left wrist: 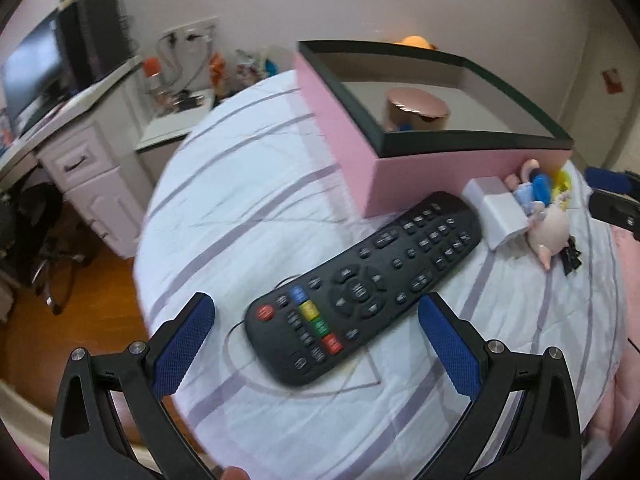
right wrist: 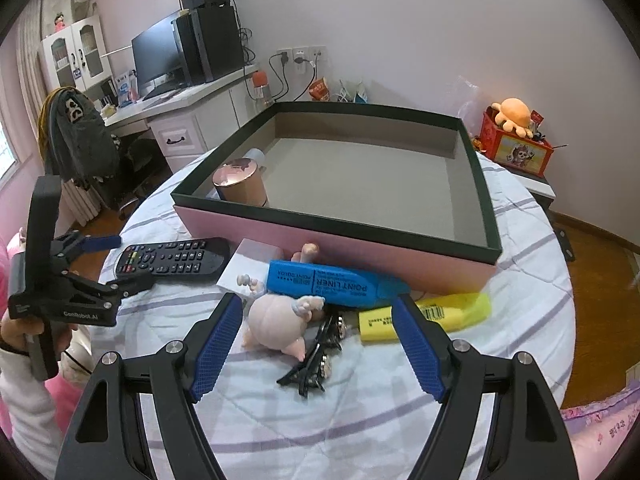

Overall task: Organize rigid objects
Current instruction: 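Reach the left gripper to the black TV remote and grasp it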

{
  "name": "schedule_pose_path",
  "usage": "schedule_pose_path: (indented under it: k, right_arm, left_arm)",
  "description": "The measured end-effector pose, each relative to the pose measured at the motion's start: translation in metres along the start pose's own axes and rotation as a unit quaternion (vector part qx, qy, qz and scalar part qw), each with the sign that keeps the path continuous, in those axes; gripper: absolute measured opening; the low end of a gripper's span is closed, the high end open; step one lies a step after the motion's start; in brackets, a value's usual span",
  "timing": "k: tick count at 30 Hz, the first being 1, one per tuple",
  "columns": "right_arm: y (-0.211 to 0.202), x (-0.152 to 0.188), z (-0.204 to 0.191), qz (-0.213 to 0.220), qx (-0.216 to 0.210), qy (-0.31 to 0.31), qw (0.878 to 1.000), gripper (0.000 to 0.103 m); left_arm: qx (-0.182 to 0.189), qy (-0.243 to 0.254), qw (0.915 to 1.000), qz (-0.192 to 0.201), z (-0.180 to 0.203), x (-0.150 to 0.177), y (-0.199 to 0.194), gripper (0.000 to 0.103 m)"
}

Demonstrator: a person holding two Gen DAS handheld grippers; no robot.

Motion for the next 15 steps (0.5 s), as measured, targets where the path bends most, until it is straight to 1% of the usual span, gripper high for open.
schedule_pose_path:
  k: [1, 3, 6, 9, 12, 15]
  right_arm:
    - [0.002, -0.001, 0.0, -0.002, 0.002, 0.001, 1.0, 0.078]
    - [0.005, -0.002, 0.001, -0.004, 0.004, 0.001, 1.0, 0.078]
    - [0.007, -0.002, 0.001, -0.006, 0.004, 0.0, 1.0, 0.078]
    - [0.006, -0.001, 0.001, -0.007, 0.003, -0.001, 1.0, 0.078]
    - [0.004, 0.002, 0.001, -0.006, 0.004, -0.004, 1.0, 0.078]
    - [0.001, 0.006, 0.001, -0.009, -0.001, -0.004, 1.0, 0.078]
  left_arm:
    - [0.004, 0.005, 1.0, -0.004, 0.003, -0.001, 0.004, 0.103]
    - [-0.001, 0.013, 0.9999, -0.007, 0.006, -0.002, 0.008, 0.103]
    - [0.004, 0.005, 1.0, -0.006, 0.009, -0.002, 0.01, 0.103]
    - [0.003, -0.015, 0.9998, -0.011, 0.009, -0.001, 0.007, 0.099]
    - [0.005, -0.022, 0.9996, -0.017, 0.013, 0.002, 0.002, 0.092]
    - [0.006, -0.038, 0.9989, -0.026, 0.017, 0.008, -0.003, 0.09]
Point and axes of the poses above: each gripper's, at about its wrist camera, not at the fingertips, and y roughly the way its jaws point, z to its right, x to its underside, the point moved 5 cm from there along y, roughly the way its jaws point, and after that the axes turned 2 degrees about -x, right-handed, at the moved point
